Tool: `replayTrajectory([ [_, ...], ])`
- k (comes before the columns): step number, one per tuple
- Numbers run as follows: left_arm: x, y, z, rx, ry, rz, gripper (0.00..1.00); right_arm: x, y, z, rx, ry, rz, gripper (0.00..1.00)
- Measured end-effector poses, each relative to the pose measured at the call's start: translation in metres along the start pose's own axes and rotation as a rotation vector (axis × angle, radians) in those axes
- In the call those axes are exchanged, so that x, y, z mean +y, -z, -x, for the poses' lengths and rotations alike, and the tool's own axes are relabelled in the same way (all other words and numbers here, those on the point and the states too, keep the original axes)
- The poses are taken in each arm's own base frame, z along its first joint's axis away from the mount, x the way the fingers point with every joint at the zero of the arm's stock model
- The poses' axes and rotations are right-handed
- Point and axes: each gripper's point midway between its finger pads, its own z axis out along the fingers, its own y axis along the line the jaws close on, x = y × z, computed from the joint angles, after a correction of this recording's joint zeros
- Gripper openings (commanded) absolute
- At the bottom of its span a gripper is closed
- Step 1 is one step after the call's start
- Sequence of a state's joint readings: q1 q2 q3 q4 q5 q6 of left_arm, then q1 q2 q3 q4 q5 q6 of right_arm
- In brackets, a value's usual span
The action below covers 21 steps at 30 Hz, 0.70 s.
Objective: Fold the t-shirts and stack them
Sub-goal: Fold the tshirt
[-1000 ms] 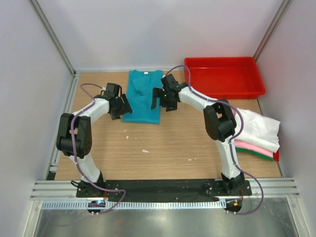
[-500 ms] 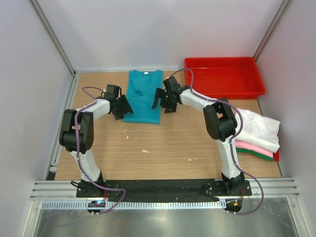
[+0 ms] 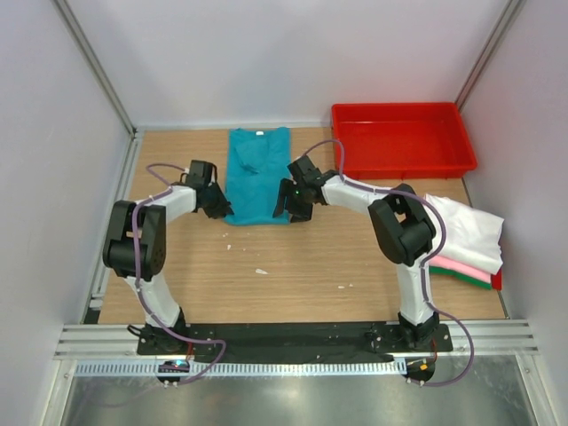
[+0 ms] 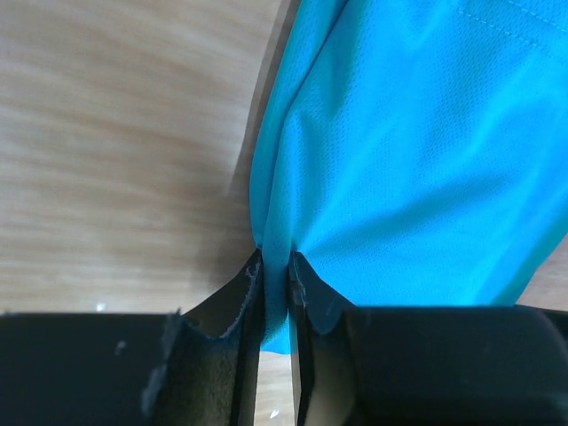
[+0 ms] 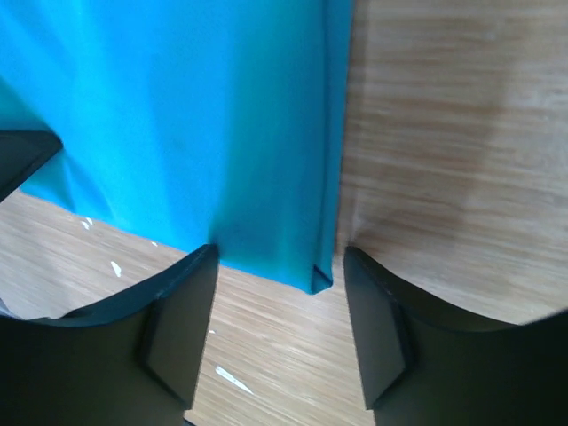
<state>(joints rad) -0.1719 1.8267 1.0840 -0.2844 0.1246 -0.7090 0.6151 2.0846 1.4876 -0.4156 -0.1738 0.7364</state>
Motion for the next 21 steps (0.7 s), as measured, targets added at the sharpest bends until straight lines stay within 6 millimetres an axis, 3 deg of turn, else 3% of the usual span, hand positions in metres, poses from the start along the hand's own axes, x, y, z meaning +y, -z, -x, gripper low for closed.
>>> replayTrajectory([
  [7,0.014,0.018,-0.033,0.029,0.011,0.012,0.16,-0.018,0.006,-0.02,0.013,-0.028,-0.031,0.29],
  [10,0.016,0.026,-0.051,0.05,0.008,0.019,0.15,-0.026,0.011,-0.032,0.025,-0.029,-0.041,0.21],
  [14,0.015,0.035,-0.077,0.067,-0.006,0.024,0.16,-0.039,0.022,-0.053,0.037,-0.024,-0.047,0.16],
  [17,0.013,0.045,-0.104,0.086,-0.023,0.024,0.24,-0.051,0.034,-0.076,0.059,-0.018,-0.055,0.16],
  [18,0.013,0.048,-0.113,0.09,-0.03,0.023,0.43,-0.053,0.038,-0.082,0.063,-0.014,-0.051,0.17],
  [21,0.011,0.062,-0.133,0.092,-0.021,0.0,0.62,-0.062,0.051,-0.105,0.09,-0.004,-0.049,0.24],
])
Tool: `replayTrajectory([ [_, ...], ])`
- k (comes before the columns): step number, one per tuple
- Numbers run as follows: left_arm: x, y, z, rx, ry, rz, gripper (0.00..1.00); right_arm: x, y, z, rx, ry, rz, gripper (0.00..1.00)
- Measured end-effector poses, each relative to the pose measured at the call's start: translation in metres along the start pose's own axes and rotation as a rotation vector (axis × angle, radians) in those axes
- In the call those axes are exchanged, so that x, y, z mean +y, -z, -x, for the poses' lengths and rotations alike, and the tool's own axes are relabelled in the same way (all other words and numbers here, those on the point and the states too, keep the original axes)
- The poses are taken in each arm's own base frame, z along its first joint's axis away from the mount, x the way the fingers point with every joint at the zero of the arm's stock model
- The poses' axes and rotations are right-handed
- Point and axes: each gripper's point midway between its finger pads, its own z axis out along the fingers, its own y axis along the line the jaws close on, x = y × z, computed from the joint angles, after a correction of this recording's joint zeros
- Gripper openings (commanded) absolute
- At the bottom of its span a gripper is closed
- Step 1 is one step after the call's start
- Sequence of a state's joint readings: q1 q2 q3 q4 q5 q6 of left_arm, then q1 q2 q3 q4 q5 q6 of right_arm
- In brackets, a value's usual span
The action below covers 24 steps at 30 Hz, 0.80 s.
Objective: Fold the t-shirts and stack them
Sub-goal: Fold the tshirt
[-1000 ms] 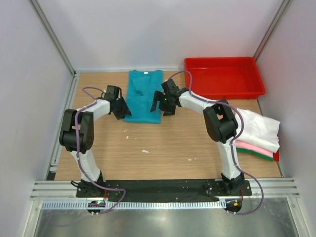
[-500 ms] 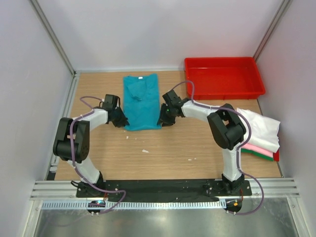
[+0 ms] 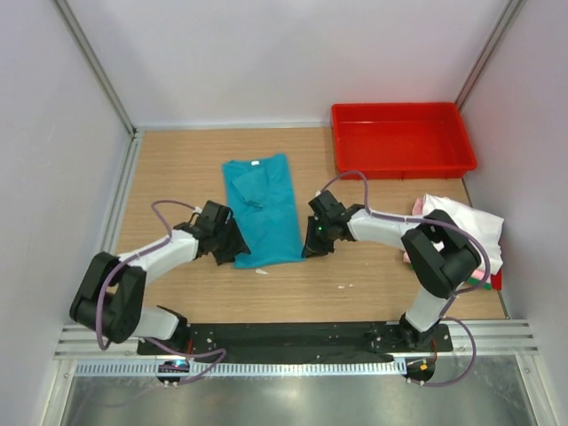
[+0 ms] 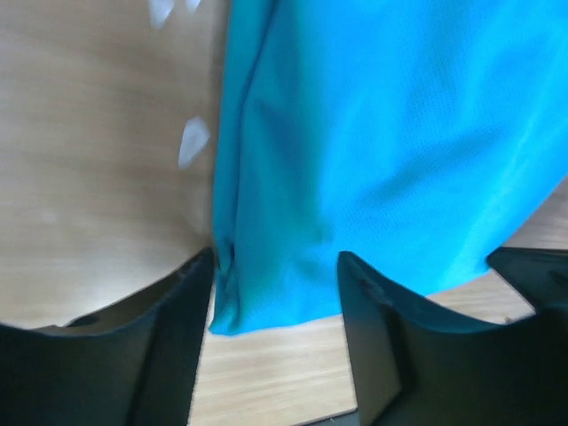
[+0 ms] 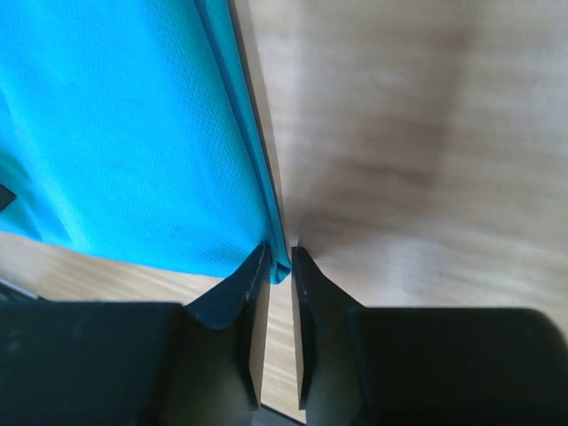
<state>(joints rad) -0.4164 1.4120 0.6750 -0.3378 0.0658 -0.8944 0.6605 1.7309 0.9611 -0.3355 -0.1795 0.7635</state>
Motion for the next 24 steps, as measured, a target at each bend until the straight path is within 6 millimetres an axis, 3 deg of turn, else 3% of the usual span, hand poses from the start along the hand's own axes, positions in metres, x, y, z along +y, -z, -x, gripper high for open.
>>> replayTrajectory([
  [7,0.03,0.031,-0.032,-0.007,0.088,0.019,0.63,-0.015,0.016,-0.028,0.054,0.007,-0.012,0.37],
  [11,0.032,0.042,-0.036,-0.031,0.133,-0.012,0.56,-0.016,0.021,-0.033,0.063,0.013,-0.006,0.39],
  [18,0.043,0.032,-0.049,0.003,0.166,0.016,0.48,-0.02,0.023,-0.043,0.074,0.005,0.013,0.39],
  [24,0.036,0.027,-0.042,-0.017,0.151,-0.008,0.43,-0.015,0.022,-0.041,0.067,-0.001,0.04,0.38],
])
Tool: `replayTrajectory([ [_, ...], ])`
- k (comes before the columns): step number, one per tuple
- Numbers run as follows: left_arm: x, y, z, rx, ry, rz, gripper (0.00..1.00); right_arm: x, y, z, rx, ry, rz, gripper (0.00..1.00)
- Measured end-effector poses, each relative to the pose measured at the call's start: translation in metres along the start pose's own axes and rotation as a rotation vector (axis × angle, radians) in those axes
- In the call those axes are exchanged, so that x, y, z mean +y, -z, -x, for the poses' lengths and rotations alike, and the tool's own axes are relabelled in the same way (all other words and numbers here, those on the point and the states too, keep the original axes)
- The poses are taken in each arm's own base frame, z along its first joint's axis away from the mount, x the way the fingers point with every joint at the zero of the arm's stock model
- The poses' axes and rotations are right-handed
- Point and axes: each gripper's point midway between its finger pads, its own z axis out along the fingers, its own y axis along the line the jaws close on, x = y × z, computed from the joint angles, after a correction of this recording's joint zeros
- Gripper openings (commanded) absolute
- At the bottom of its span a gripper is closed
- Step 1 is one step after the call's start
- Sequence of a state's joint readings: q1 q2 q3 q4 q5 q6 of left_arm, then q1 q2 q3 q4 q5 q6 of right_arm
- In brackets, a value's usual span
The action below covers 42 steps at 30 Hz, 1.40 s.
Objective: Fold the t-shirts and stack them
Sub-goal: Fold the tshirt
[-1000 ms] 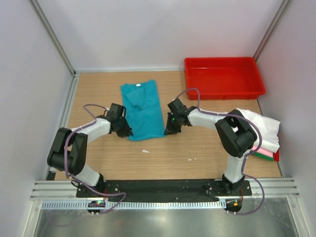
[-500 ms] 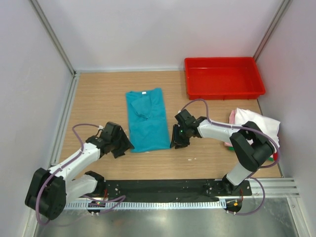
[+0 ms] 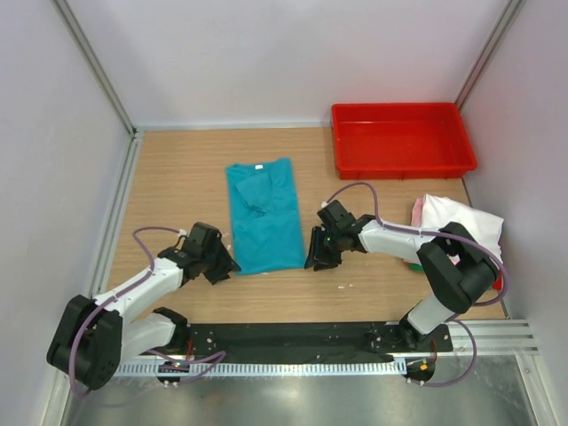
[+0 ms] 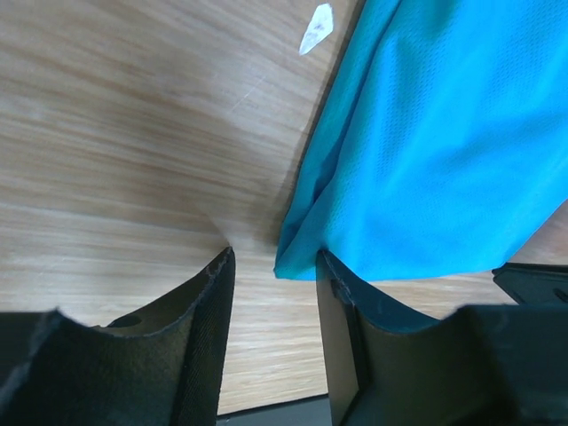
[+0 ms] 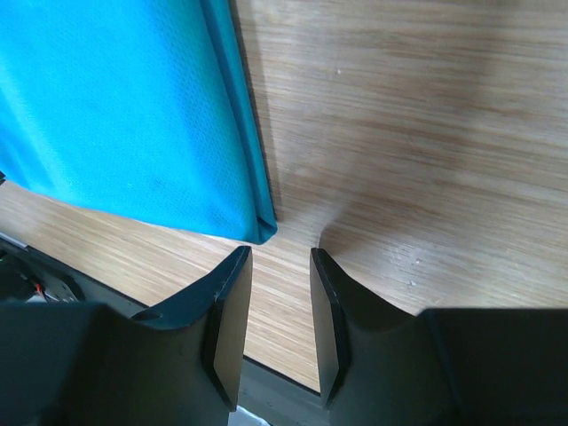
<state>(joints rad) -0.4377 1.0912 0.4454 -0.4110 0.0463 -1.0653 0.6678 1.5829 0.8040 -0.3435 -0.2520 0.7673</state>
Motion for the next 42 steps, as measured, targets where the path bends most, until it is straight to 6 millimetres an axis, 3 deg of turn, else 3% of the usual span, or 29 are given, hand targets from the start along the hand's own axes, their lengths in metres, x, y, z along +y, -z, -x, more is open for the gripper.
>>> replayTrajectory([
  [4,-0.004,-0.004,0.002,-0.007,0.0,-0.013,0.31,0.004,-0.001,0.002,-0.008,0.001,0.015,0.38],
  [5,-0.004,-0.005,0.002,-0.007,0.0,-0.016,0.19,0.004,-0.001,0.003,-0.009,0.001,0.017,0.38],
  [8,-0.001,-0.008,0.001,-0.008,0.002,-0.015,0.03,0.004,-0.001,0.003,-0.01,-0.003,0.018,0.39],
  [10,0.0,-0.008,0.001,-0.012,0.0,-0.018,0.0,0.005,0.0,0.003,-0.013,-0.01,0.019,0.4],
  [16,-0.001,-0.009,0.001,-0.02,-0.003,-0.037,0.0,0.012,0.005,0.007,-0.037,-0.006,0.042,0.41],
  [26,-0.003,-0.01,0.001,-0.026,-0.003,-0.05,0.0,0.012,-0.008,0.001,-0.006,-0.004,0.025,0.4],
  [30,-0.003,-0.011,0.001,-0.027,-0.002,-0.053,0.0,0.014,-0.011,0.004,-0.01,-0.003,0.029,0.3],
  [34,-0.003,-0.011,0.0,-0.024,-0.002,-0.056,0.0,0.019,-0.019,0.009,-0.013,-0.003,0.045,0.01],
  [42,0.002,-0.006,-0.008,0.01,0.009,-0.012,0.0,0.014,-0.018,0.004,-0.022,-0.006,0.055,0.01],
])
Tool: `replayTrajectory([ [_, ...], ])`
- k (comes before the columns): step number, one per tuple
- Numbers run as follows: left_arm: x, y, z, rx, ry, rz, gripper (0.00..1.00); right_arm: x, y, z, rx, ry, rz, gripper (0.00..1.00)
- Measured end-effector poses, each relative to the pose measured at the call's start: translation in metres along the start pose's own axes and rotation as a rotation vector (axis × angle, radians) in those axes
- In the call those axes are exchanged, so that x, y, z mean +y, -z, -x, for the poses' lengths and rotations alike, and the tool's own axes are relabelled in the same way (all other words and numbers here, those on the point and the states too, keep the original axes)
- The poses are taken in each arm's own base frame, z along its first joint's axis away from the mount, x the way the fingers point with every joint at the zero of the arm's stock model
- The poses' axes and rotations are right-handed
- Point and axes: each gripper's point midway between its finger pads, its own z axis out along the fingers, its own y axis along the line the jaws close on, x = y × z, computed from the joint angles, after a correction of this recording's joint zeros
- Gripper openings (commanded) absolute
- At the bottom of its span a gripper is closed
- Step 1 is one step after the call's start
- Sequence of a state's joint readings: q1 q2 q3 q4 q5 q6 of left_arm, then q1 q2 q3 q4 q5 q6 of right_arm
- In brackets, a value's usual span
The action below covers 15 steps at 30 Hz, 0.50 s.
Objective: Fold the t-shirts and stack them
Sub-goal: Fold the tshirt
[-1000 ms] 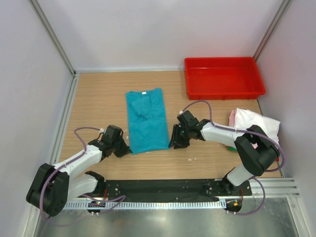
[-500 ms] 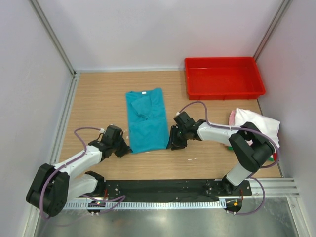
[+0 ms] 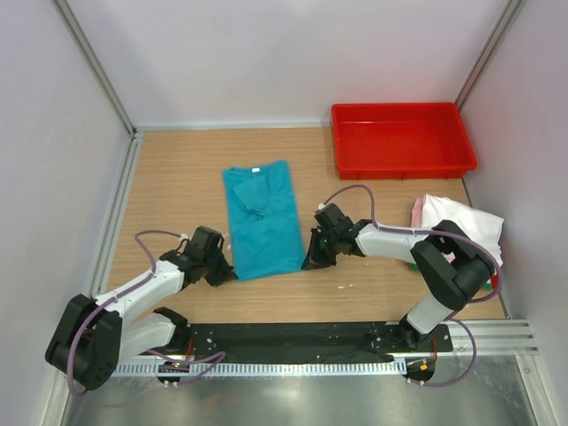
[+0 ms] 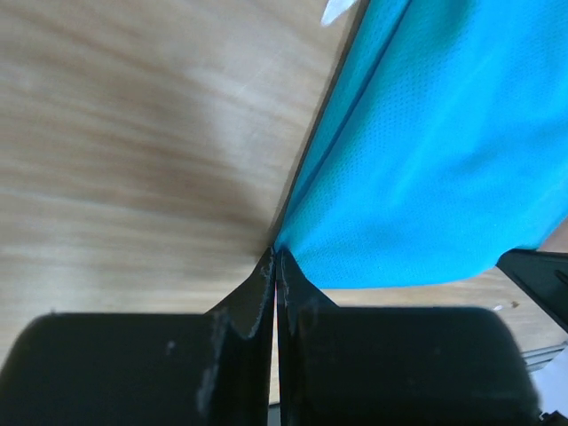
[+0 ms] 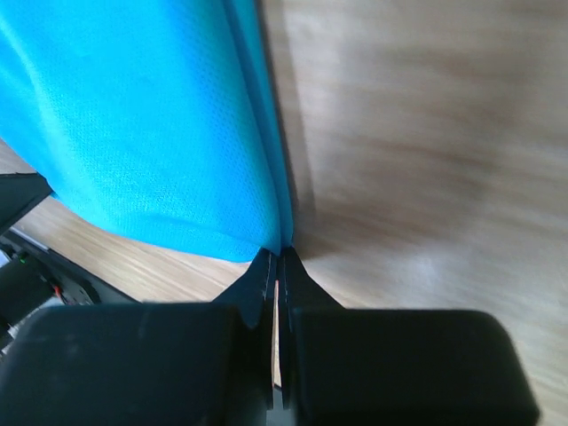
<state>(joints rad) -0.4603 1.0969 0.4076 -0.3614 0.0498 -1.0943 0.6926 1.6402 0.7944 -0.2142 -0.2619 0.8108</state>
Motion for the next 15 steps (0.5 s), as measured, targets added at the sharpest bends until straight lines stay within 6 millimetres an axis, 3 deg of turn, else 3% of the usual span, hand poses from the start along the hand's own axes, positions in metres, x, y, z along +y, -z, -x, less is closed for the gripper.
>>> replayTrajectory([
  [5,0.015,0.013,-0.021,0.057,-0.01,0.076,0.0,-0.015,0.013,-0.026,0.032,-0.007,-0.006,0.01],
  [9,0.025,0.032,-0.04,0.11,-0.021,0.111,0.0,-0.023,0.031,-0.058,0.098,0.005,-0.036,0.01],
  [15,0.007,0.083,-0.043,0.134,-0.012,0.083,0.0,-0.005,0.069,-0.072,0.132,-0.004,-0.023,0.01],
])
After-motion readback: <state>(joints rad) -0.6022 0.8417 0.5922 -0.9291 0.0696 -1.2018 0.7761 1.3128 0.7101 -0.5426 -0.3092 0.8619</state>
